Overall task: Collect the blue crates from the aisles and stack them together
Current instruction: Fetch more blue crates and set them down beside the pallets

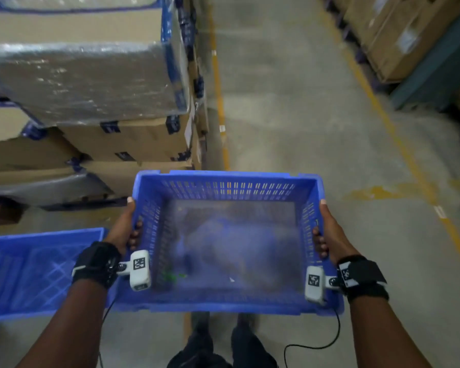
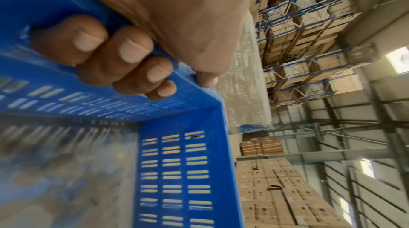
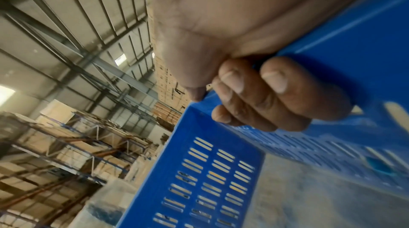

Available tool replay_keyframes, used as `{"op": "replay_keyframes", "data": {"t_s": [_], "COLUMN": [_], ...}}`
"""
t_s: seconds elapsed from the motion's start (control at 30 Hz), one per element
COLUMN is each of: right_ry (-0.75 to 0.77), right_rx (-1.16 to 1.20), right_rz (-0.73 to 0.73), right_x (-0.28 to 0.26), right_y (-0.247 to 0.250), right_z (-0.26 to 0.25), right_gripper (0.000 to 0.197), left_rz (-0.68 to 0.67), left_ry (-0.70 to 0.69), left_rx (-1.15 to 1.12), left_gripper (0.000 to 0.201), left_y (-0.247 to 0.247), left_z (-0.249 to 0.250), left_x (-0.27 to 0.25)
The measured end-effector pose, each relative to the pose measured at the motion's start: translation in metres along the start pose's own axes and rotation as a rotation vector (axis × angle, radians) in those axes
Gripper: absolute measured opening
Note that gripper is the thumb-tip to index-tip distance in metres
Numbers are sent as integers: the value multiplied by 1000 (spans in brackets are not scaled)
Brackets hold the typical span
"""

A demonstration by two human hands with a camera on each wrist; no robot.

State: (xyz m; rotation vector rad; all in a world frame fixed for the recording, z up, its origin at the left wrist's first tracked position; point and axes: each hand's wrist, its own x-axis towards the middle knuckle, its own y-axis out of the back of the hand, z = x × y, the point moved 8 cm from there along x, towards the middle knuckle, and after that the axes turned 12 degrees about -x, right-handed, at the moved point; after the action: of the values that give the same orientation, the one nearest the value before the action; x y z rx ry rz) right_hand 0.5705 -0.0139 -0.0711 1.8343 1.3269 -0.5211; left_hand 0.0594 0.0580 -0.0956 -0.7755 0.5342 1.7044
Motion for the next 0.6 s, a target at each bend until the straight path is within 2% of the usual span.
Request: {"op": "replay_keyframes", "data": {"t_s": [0.27,0.4,0.6], "right_ry": [0,-24,-81], "right_rx": [156,281,469], "right_rz": [64,163,325], "right_x": [-73,-115,-200], "right_y": [54,72,78], "right_z": [24,57,128], "right_gripper": [77,78,78], "left_rz": [-100,-207,-409], "left_ry": [-77,-131,-146], "left_rx": [153,285,480], "left_gripper": [73,72,73], "left_y": [-58,-96,-159], "left_z": [56,80,85], "left_x": [-53,-62,-80]}}
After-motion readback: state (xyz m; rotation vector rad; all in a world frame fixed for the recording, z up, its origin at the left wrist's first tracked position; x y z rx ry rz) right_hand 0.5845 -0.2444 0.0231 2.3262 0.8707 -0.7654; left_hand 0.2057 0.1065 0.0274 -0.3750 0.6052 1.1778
